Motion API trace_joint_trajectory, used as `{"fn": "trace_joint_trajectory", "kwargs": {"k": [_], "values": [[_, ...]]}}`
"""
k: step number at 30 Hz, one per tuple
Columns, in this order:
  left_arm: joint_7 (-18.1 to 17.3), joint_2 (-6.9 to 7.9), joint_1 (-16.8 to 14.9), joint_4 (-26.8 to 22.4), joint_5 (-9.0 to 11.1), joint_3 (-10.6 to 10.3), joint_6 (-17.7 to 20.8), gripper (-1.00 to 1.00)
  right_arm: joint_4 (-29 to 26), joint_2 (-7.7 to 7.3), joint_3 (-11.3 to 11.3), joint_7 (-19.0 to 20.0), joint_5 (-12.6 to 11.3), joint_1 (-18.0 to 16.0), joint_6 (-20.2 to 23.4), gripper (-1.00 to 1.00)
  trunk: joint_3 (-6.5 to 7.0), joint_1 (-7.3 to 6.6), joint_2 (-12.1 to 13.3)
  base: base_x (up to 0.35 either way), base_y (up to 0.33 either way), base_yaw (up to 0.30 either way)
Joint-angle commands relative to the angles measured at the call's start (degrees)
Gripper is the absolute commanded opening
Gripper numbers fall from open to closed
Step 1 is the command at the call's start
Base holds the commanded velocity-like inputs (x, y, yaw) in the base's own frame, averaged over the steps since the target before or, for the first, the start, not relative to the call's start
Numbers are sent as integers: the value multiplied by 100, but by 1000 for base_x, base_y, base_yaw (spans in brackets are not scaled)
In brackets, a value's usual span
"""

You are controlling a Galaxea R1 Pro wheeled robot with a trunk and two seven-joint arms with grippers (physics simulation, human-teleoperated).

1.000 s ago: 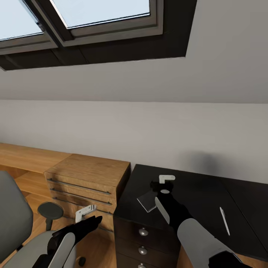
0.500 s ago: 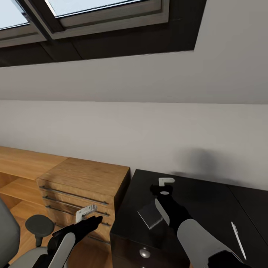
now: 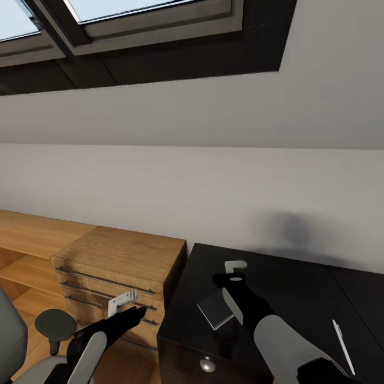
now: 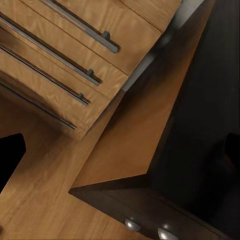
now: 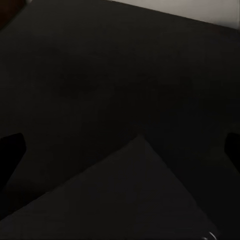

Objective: In the bedroom, organize the workspace by keeping the computer under the desk, ensuring the monitor is on the desk, placing the keyboard on the desk next to the monitor, placing the mouse on the desk next to the keyboard, moving the folder from the swivel chair onto the desk next to the mouse, stacking the notebook on top of the folder with the pen on top of the notebook, and positioning the swivel chair next to the desk.

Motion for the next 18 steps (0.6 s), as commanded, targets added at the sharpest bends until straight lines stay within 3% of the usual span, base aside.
{"fn": "trace_joint_trajectory", "kwargs": {"k": [1,7,18], "values": [[60,5,-5,-50,63,-10,6,100,11,-6,48,-42,-59,-5,34,100,-7,0,-5,0,0,0],[61,10,-5,-484,91,-2,21,100,108,-14,39,-8,-73,-8,27,100,-7,0,-5,0,0,0],[73,19,-5,-566,77,6,23,100,66,-19,48,-5,-57,-8,-23,100,-205,242,-446,0,0,0]]}}
